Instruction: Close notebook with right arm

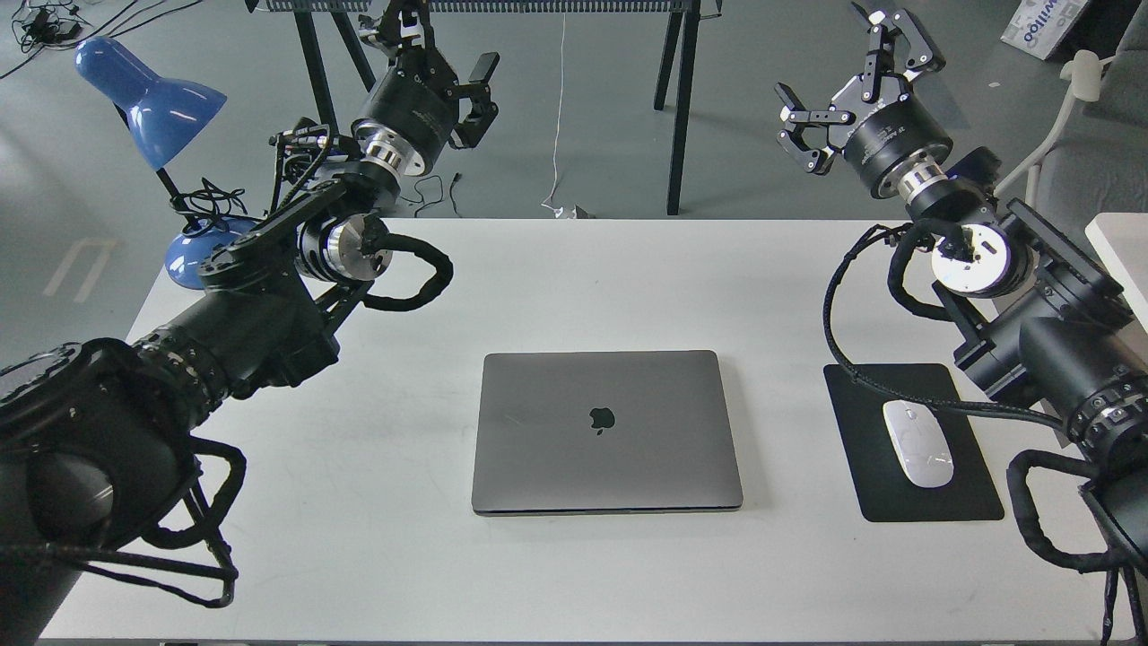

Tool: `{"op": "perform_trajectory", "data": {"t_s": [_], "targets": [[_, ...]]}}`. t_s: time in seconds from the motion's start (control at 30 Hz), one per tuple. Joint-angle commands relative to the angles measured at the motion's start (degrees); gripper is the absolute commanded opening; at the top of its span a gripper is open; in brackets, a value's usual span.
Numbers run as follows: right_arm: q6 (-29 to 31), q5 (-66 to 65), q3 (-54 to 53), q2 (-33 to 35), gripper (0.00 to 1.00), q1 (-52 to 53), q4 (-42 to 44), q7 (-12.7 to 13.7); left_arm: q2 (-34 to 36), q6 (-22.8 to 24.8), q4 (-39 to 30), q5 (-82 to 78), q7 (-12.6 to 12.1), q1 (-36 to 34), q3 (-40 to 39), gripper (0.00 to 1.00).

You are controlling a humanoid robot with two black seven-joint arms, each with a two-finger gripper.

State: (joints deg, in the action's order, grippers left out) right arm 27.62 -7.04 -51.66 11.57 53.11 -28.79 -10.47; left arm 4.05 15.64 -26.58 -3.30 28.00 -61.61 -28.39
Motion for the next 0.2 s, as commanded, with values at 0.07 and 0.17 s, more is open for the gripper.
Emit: {"op": "perform_trajectory", "data": {"t_s": [0.07, 0.17], "targets": [[-0.5, 0.0, -0.3, -1.0, 1.0, -0.3, 0.0, 0.0, 0.0, 0.0, 0.0, 0.0, 0.0, 0.0, 0.0, 1.0], [-0.5, 0.0, -0.3, -1.5, 1.0, -0.2, -0.1, 0.0, 0.0, 0.0, 0.0, 0.0, 0.0, 0.0, 0.0, 1.0]]}}
